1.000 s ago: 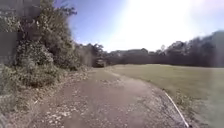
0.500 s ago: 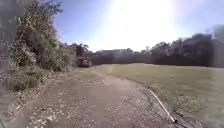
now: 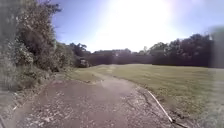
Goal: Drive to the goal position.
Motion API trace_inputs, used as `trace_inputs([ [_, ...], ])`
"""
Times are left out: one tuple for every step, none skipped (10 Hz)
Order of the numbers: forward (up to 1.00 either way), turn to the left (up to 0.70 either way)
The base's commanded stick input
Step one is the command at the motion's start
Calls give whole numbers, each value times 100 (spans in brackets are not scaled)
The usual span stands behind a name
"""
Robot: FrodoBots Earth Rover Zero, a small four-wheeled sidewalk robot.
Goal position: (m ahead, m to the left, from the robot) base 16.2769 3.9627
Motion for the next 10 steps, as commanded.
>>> trace_inputs([
  [3, 0],
  [16, 0],
  [24, 0],
  [30, 0],
  [30, 0],
  [30, 0],
  [30, 0],
  [30, 0],
  [30, 0],
  [30, 0],
])
